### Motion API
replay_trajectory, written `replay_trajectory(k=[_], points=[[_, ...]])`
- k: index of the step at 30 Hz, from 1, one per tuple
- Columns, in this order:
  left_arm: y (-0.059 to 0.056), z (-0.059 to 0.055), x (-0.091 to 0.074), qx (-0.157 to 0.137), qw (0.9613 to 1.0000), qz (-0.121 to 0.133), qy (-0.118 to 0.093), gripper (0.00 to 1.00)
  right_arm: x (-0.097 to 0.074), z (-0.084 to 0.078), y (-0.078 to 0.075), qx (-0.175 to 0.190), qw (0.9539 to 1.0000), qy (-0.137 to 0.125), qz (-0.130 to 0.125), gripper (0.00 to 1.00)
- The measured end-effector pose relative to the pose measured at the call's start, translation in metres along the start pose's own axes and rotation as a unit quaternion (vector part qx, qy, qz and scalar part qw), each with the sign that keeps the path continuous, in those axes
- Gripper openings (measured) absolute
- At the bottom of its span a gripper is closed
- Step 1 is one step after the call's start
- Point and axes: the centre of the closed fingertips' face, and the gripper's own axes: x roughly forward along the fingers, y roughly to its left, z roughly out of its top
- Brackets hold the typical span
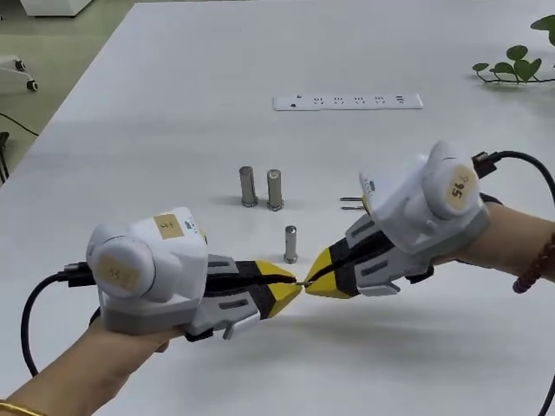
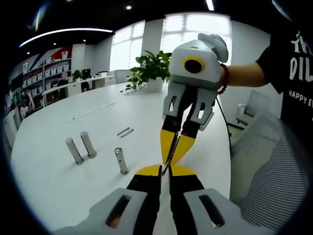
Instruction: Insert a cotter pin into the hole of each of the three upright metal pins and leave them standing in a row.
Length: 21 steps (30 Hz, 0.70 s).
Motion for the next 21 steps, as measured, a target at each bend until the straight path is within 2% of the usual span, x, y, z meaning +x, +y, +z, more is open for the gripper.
replay_trajectory(k=[9, 21], points=[[0.007, -0.002, 0.0, -0.006, 0.9998, 0.02, -0.003, 0.11, -0.004, -0.006, -0.012, -0.008, 0.9994, 0.023, -0.026, 0.0], [0.031, -0.003, -0.001, -0.012, 0.9962, 0.084, -0.016, 0.22, -0.011, -0.022, -0.028, -0.002, 0.9976, 0.046, -0.053, 0.0]])
